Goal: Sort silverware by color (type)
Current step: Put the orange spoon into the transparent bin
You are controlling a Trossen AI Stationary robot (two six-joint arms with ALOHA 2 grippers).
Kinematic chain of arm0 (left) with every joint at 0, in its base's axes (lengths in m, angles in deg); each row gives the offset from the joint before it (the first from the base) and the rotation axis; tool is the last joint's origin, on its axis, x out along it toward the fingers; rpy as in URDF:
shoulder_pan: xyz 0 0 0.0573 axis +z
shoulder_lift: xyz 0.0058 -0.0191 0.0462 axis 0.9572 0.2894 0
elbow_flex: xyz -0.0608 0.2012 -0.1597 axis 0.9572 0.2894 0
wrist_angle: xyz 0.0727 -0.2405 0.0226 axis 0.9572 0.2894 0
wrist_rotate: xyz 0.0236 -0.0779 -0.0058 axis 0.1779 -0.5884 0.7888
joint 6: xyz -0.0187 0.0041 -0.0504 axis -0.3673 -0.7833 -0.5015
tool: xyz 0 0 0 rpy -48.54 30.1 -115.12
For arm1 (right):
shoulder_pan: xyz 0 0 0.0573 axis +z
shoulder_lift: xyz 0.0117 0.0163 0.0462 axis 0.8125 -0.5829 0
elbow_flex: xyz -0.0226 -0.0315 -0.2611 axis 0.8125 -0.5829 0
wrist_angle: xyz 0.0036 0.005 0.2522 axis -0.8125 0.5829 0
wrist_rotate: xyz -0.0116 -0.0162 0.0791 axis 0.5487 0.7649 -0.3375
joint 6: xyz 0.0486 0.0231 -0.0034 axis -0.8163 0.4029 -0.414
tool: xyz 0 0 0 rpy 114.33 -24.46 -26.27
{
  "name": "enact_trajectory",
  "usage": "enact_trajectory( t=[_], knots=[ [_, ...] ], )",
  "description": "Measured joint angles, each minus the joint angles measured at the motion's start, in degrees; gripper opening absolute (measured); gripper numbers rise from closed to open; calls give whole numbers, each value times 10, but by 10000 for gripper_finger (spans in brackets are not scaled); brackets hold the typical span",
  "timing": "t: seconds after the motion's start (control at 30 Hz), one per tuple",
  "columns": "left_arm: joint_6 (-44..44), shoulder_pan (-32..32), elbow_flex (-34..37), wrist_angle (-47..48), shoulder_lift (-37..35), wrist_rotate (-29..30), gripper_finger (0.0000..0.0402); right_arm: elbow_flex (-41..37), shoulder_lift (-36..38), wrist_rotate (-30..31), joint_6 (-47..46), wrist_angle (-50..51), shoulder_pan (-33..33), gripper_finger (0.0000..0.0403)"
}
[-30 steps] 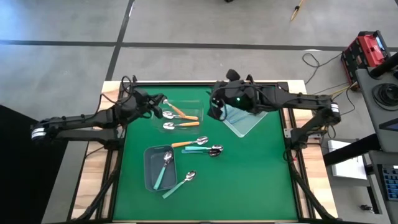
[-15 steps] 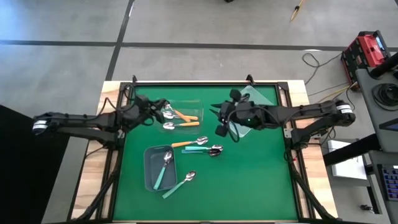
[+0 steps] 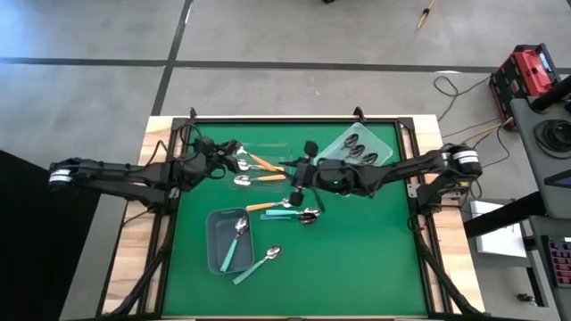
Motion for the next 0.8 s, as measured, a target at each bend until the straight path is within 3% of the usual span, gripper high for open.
enact_trajectory(
  t=[0.23, 0.47, 0.8],
  knots=[
    [-34, -28, 2, 2, 14, 69, 0, 107, -105, 0, 6, 20, -22, 116],
    [-80, -78, 4, 1, 34, 144, 0, 206, -176, -62, -26, 114, -51, 158],
    [-93, -105, 5, -20, 38, 154, 0, 284, -238, -125, -49, 166, -82, 182]
  ],
)
